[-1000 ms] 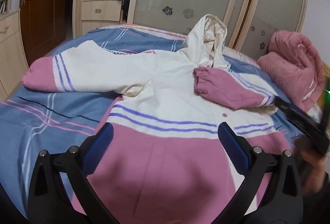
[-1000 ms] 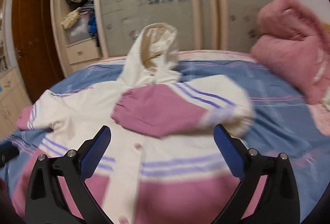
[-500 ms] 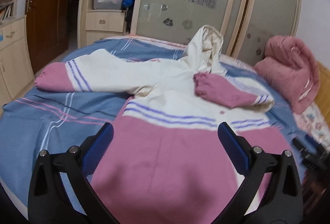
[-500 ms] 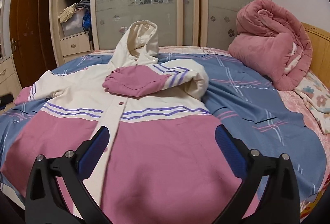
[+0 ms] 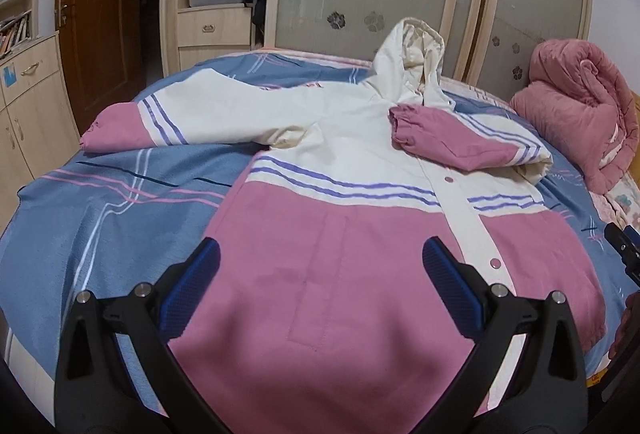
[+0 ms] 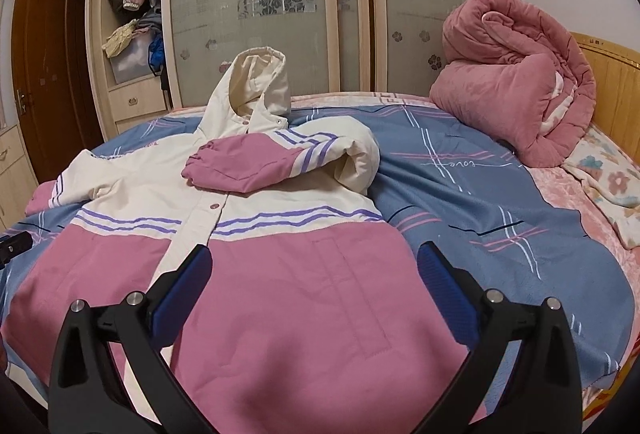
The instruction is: Fold large clothes
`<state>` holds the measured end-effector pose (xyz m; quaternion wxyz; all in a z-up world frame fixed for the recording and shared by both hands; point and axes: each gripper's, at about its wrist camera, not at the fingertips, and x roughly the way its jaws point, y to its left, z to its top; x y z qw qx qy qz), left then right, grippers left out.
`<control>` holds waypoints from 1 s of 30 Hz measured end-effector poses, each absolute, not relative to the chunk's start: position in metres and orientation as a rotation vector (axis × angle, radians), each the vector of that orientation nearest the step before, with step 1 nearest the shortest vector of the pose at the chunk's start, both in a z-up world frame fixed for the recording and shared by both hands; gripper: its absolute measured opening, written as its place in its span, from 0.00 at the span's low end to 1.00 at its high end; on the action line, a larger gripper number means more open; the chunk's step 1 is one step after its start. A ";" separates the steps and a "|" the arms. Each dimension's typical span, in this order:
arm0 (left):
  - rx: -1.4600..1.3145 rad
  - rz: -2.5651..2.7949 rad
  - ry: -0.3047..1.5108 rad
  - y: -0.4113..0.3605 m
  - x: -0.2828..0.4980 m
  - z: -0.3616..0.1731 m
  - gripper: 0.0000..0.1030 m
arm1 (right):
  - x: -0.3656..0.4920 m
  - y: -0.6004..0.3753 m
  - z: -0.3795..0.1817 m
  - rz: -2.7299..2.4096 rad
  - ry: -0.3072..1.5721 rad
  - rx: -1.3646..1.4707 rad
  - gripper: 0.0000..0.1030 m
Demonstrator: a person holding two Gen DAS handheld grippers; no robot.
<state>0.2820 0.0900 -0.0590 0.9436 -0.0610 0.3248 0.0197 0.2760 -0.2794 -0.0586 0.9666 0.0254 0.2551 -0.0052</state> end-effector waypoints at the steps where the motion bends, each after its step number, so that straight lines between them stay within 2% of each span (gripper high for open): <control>1: -0.119 0.039 0.666 0.089 0.283 -0.060 0.98 | 0.277 -0.279 -0.060 -0.010 0.520 0.048 0.99; 11: -0.094 0.044 0.727 0.075 0.298 -0.083 0.98 | 0.281 -0.272 -0.065 -0.001 0.535 0.036 0.99; 30: -0.047 0.037 0.724 0.067 0.297 -0.082 0.98 | 0.285 -0.262 -0.072 0.026 0.540 0.023 0.99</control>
